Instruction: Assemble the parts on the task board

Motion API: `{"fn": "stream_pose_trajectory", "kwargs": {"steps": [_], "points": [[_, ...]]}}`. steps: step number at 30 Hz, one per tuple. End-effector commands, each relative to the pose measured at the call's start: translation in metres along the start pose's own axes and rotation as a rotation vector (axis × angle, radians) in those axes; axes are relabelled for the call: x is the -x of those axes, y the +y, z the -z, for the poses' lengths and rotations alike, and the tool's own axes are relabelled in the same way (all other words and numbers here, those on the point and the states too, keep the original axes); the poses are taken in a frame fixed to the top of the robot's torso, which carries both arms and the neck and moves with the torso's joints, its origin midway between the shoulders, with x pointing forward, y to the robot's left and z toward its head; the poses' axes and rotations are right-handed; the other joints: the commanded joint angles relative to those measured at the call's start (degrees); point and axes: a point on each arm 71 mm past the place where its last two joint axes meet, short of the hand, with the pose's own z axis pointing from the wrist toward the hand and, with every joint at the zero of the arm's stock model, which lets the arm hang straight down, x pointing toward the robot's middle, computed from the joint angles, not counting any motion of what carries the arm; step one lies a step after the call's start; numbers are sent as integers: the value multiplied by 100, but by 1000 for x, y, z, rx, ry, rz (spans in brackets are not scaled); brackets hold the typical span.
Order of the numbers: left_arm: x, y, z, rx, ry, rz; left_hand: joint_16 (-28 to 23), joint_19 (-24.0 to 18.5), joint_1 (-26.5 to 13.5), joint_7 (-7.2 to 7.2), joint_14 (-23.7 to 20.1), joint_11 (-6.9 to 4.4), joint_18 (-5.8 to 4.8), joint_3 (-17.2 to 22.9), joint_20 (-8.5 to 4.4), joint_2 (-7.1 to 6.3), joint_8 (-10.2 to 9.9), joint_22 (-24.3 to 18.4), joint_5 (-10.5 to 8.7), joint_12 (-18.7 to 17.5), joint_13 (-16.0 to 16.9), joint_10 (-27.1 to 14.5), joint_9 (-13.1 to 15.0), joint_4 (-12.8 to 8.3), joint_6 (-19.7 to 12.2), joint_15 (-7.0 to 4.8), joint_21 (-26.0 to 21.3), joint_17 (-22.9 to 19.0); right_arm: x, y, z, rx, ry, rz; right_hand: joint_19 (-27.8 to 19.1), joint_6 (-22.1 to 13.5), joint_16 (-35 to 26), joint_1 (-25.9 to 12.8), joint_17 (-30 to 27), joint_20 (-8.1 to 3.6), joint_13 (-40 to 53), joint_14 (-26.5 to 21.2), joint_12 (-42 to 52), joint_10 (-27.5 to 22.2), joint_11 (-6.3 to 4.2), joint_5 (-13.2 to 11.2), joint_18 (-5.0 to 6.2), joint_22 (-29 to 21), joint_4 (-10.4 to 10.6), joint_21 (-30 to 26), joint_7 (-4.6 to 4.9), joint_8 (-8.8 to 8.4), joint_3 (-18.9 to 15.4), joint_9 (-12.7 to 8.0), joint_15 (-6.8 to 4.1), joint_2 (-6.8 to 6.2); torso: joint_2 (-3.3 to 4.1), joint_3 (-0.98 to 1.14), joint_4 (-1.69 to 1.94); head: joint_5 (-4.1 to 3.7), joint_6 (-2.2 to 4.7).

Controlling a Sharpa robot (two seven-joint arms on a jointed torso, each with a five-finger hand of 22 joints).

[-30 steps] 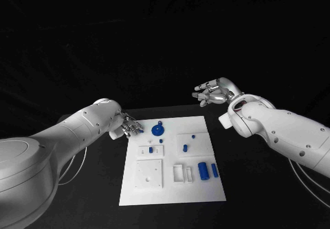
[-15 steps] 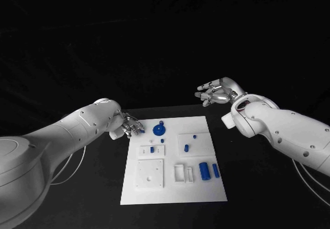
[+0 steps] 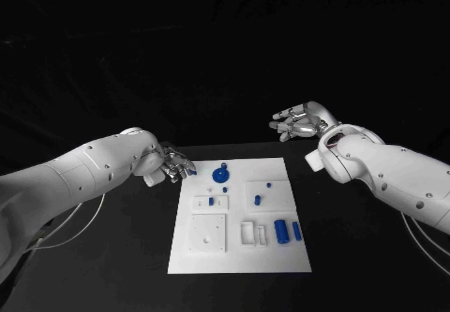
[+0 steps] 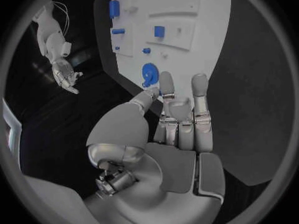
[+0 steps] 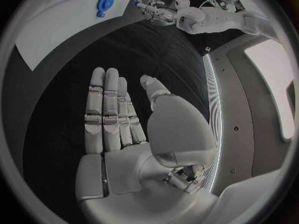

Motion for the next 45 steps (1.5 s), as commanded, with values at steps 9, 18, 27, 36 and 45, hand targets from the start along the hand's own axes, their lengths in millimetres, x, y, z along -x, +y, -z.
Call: {"fn": "stream_pose_trajectory", "kwargs": {"steps": [9,18,27,36,45], "points": [[-16,-6,17,-26,-77,-90,8,55,-13,-356,96,-67,27,326,-31,-69,-89,100,80,140,-56,268,1383,-309,460,-23,52,108,-1,-4,0,-3,18,-8,-44,-28,0,40,-7,-2,-2,-16,8,-31,-3,35,-64,-10,22,38,5,-1,-31,2,21,4,-128,-45,109,27,-120],[-39,1,20,-22,-71,-170,4,74,-23,-363,131,-68,33,333,-33,-75,-102,99,95,188,-73,271,1398,-320,498,-27,64,152,-1,-8,0,-13,32,-10,-37,-43,3,44,-5,-7,-2,-13,8,-32,-2,33,-64,-11,25,41,6,-2,-29,1,19,10,-114,-31,103,79,-147],[-66,12,13,-7,-28,-206,-3,88,-26,-367,153,-73,37,351,-37,-77,-119,98,113,224,-88,272,1399,-341,519,-31,74,181,-2,-8,0,-15,36,-11,-36,-45,2,47,-4,-11,-3,-16,6,-33,-2,34,-69,-15,28,40,7,-2,-34,1,19,11,-95,-34,86,99,-168],[-83,13,7,-2,12,-222,-32,90,-49,-364,158,-72,38,374,-40,-66,-132,98,120,234,-121,271,1430,-369,520,-34,78,198,-4,-8,0,-14,39,-13,-35,-46,2,48,-3,-13,-4,-17,5,-34,-1,35,-73,-19,31,39,7,-1,-38,1,19,12,-98,-27,78,104,-198],[-89,8,5,-7,27,-233,-32,90,-49,-364,158,-72,38,374,-40,-66,-132,98,120,234,-121,271,1430,-369,520,-34,78,198,-4,-8,0,-14,41,-14,-34,-45,3,44,-1,-13,-4,-16,6,-37,0,38,-73,-23,39,38,8,-1,-41,2,19,18,-99,-26,87,72,-219]]}}
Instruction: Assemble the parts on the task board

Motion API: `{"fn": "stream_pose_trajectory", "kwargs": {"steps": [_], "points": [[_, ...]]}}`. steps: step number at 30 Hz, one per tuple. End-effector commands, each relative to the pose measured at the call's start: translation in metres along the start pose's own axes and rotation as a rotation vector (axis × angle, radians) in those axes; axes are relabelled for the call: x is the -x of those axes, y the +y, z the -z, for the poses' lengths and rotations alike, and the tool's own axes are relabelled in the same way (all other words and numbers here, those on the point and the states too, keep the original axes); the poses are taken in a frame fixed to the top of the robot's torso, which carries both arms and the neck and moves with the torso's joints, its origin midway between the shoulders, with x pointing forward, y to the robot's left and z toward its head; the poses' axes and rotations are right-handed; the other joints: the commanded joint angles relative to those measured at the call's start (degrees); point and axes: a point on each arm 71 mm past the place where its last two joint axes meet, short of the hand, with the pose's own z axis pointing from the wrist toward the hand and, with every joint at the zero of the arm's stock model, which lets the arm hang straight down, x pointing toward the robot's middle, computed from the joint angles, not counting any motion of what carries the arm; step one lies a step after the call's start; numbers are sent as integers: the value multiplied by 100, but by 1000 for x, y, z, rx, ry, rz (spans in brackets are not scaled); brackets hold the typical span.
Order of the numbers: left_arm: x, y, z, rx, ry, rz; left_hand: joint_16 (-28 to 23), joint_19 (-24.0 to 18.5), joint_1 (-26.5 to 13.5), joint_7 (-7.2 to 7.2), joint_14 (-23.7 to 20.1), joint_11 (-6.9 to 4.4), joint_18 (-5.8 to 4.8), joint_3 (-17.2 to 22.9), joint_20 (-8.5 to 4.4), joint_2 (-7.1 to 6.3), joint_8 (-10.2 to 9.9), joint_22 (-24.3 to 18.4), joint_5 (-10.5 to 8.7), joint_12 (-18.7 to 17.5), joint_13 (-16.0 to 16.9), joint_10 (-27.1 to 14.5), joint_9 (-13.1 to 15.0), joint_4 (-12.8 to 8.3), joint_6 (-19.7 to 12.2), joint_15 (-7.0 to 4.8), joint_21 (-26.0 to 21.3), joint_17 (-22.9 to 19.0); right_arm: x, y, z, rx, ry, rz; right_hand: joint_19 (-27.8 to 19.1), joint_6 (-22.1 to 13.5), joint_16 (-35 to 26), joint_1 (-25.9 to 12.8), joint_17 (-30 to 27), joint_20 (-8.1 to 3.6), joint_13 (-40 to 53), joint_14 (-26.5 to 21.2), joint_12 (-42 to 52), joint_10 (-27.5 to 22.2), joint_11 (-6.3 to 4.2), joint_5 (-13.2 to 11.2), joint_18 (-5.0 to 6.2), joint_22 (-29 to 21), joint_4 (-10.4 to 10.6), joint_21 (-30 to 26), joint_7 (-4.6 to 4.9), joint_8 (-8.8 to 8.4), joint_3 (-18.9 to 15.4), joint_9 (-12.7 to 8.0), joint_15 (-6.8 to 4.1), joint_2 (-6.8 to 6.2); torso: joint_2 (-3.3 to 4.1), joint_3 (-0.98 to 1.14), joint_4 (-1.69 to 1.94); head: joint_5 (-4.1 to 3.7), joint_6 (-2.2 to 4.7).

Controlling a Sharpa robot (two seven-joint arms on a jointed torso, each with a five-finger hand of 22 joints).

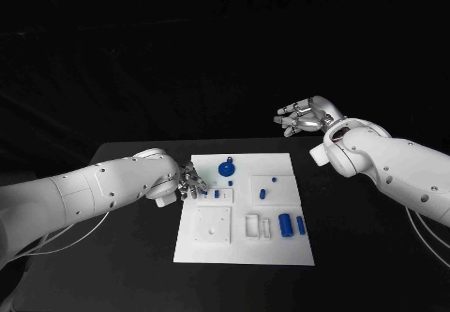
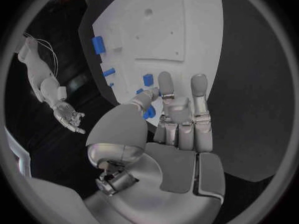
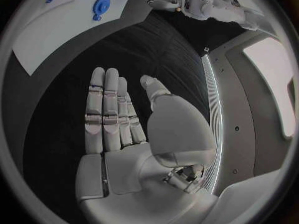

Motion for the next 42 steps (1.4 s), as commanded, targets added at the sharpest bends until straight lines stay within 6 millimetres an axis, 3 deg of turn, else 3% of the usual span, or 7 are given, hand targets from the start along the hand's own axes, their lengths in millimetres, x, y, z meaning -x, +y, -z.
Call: {"fn": "stream_pose_trajectory", "kwargs": {"steps": [1,6,13,25,42], "points": [[-2,-3,-1,-3,7,-13,-31,54,37,-414,26,-34,38,294,-6,19,25,100,39,37,-5,269,848,-288,469,-5,35,8,-2,1,0,11,15,-1,-34,-45,4,44,-2,-13,-5,-16,6,-37,-1,39,-73,-10,8,17,8,-1,-10,2,19,18,-2,0,3,-13,-5],[-2,-4,-1,-4,7,-14,-25,66,20,-417,45,-37,39,297,-11,27,21,101,46,77,-6,270,877,-303,473,-11,45,57,-2,1,0,10,14,-1,-34,-45,4,44,-2,-13,-5,-16,6,-37,-1,39,-73,-10,8,17,8,-1,-10,2,19,18,-2,1,3,-16,-6],[-3,-4,-3,-6,10,-31,-38,65,17,-413,41,-32,40,301,-11,34,15,100,43,73,-14,269,884,-307,467,-12,47,48,-1,1,0,11,12,-1,-34,-45,4,44,-2,-13,-5,-16,6,-37,-1,39,-73,-10,8,17,8,-1,-10,2,19,18,-1,-12,12,-54,-3],[-7,-1,-5,-7,17,-78,-56,63,17,-410,43,-30,41,300,-11,39,8,99,31,65,-23,269,896,-310,458,-11,46,39,-1,0,1,12,8,-1,-34,-43,3,50,-2,-13,-3,-18,8,-38,-2,47,-73,-14,12,16,8,-1,-10,2,19,21,1,-12,9,-13,-18],[-11,-2,-5,-10,33,-86,-66,62,24,-408,43,-28,41,299,-10,43,0,98,26,67,-26,269,898,-316,455,-10,44,39,-1,-1,1,11,10,-1,-34,-43,3,50,-2,-13,-3,-18,8,-38,-2,47,-73,-14,12,16,8,-1,-10,2,19,21,3,-7,11,-27,-18]]}}
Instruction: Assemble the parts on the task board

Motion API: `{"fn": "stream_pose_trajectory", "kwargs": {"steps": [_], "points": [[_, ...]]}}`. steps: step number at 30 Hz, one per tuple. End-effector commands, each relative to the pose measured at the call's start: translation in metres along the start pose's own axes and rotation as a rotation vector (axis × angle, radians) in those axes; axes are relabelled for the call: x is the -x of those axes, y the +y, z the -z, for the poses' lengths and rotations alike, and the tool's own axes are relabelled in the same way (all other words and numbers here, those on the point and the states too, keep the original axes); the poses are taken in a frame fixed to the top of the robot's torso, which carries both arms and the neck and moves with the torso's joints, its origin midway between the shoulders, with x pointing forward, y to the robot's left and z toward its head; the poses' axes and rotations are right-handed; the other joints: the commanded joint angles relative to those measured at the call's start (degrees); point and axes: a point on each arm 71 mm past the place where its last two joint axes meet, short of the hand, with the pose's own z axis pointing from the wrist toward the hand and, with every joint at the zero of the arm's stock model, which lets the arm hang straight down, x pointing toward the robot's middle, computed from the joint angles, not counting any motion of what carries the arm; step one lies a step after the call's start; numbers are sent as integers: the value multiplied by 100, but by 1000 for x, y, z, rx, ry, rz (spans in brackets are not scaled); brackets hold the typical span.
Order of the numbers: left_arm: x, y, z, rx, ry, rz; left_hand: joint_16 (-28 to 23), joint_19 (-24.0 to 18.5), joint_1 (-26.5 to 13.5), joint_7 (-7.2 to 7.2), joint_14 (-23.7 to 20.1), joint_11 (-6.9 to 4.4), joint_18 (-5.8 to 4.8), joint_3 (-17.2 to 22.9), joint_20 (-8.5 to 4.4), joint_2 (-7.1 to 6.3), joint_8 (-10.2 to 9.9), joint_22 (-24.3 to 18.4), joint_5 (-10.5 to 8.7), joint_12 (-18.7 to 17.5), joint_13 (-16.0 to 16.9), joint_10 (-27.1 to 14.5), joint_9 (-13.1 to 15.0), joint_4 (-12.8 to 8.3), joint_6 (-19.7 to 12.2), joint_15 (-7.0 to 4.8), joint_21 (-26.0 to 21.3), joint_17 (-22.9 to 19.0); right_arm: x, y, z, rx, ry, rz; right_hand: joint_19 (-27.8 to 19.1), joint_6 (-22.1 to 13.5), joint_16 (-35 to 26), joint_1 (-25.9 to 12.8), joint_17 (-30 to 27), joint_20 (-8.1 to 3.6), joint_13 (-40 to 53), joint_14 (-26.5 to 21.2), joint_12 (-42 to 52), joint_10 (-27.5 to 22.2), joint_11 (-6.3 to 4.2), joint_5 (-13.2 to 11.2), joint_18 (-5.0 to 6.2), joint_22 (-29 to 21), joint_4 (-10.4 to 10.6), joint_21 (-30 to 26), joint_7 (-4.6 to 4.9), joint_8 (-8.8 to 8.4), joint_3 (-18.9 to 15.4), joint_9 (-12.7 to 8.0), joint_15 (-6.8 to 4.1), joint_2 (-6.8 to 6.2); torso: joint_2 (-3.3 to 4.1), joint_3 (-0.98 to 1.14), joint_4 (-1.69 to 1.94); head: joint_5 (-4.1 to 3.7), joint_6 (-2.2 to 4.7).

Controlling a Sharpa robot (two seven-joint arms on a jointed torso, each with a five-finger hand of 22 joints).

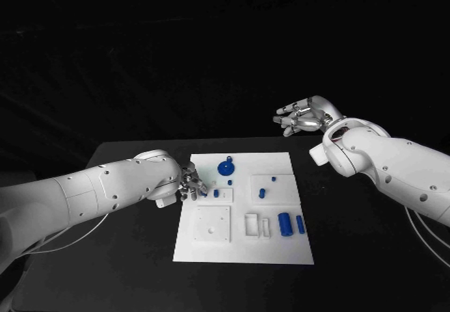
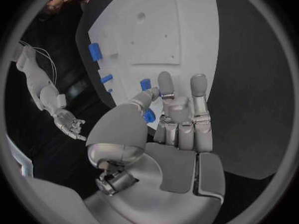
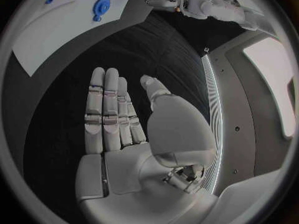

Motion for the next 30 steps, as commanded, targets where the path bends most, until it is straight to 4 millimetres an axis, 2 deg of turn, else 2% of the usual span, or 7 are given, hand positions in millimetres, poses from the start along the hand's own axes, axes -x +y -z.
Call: {"fn": "stream_pose_trajectory", "kwargs": {"steps": [1,26,30], "points": [[-5,0,-1,-4,28,-20,-20,41,16,-408,35,-29,41,299,10,35,30,96,5,7,-8,269,783,-315,455,-23,21,-5,-1,1,0,12,9,0,-34,-43,3,50,-2,-13,-3,-18,8,-38,-2,8,-73,-6,13,16,8,-1,-11,2,19,21,0,2,5,-7,0],[-4,3,-2,6,44,-26,-13,42,17,-409,41,-28,40,310,9,35,36,98,26,20,-9,269,798,-350,469,-23,24,29,-2,0,0,10,11,-1,-32,-33,4,49,-2,-12,-3,-15,10,-36,-3,12,-71,-6,8,18,7,-1,-9,2,18,17,2,-5,2,15,11],[-4,4,-2,8,44,-26,-13,42,17,-409,41,-28,40,310,9,35,36,98,26,20,-9,269,798,-350,469,-23,24,29,-2,0,0,9,11,-1,-32,-33,4,49,-2,-12,-3,-15,10,-36,-3,12,-71,-6,8,18,7,-1,-9,2,18,17,3,0,1,14,10]]}}
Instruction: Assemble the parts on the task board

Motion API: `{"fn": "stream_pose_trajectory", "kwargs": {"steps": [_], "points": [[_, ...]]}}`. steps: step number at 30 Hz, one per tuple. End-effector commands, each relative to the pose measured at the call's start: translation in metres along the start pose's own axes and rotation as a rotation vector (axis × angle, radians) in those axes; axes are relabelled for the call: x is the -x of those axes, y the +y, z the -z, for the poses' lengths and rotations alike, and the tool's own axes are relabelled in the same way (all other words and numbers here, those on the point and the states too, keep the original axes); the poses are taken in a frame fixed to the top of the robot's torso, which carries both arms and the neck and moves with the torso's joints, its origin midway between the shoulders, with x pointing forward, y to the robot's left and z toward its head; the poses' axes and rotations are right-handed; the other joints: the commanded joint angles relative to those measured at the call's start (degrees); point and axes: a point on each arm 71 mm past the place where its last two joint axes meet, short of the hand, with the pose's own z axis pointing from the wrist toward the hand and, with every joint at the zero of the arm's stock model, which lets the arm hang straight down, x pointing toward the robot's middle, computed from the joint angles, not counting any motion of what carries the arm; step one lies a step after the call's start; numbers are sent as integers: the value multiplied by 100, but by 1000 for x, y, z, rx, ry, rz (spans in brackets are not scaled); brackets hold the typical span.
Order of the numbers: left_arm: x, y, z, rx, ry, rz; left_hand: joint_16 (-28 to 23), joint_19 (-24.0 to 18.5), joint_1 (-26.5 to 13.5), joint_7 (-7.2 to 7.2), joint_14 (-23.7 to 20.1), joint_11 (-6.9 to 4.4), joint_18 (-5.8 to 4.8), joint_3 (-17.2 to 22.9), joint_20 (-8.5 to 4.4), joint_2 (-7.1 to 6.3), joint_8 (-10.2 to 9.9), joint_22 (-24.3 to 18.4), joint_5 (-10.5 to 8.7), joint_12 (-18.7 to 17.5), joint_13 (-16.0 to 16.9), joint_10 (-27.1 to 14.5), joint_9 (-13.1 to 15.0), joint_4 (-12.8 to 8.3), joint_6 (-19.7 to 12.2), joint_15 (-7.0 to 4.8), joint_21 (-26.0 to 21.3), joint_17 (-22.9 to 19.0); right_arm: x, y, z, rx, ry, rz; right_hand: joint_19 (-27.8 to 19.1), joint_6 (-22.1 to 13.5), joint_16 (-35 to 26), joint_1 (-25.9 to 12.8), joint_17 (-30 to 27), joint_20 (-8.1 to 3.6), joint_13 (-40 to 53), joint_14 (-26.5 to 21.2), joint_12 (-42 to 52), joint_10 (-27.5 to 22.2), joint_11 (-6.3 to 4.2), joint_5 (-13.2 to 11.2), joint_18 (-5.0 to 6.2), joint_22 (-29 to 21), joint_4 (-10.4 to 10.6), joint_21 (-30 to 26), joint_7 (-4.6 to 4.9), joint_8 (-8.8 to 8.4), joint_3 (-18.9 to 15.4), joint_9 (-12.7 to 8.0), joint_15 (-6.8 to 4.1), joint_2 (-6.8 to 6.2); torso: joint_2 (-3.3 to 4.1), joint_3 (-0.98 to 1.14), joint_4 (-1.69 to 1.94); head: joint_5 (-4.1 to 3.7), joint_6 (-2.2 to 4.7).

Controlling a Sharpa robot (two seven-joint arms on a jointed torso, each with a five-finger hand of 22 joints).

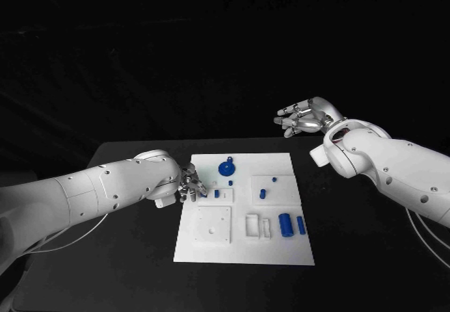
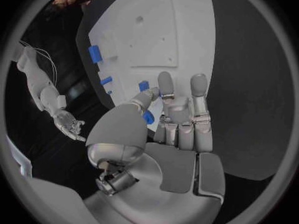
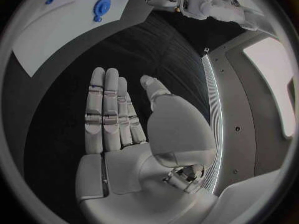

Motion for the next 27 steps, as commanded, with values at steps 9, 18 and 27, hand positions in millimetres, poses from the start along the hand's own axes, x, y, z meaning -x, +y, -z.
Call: {"fn": "stream_pose_trajectory", "kwargs": {"steps": [9,18,27], "points": [[-4,1,-1,5,26,-17,-9,42,18,-429,11,-28,41,301,10,36,30,99,17,21,-8,268,798,-352,448,-11,27,23,-2,0,0,10,14,-1,-34,-51,2,45,-4,-11,-5,-18,7,-39,-2,17,-72,-9,4,18,8,-2,-12,2,19,21,2,4,-6,0,-15],[-5,0,-2,1,38,-24,-14,38,24,-427,6,-27,42,302,10,37,30,100,19,22,-10,268,803,-366,449,-10,31,22,-3,0,0,9,16,-2,-34,-51,2,45,-4,-11,-5,-18,7,-39,-2,17,-72,-9,4,18,8,-2,-12,2,19,21,5,3,-9,5,-8],[-5,-2,-3,-2,46,-29,1,33,32,-426,11,-25,44,303,13,31,33,101,24,29,-9,270,807,-387,455,-7,34,54,-5,0,-1,9,19,-4,-35,-64,1,44,-4,-12,-5,-18,7,-39,0,18,-72,-9,2,17,9,-3,-14,1,20,21,4,7,-10,11,-17]]}}
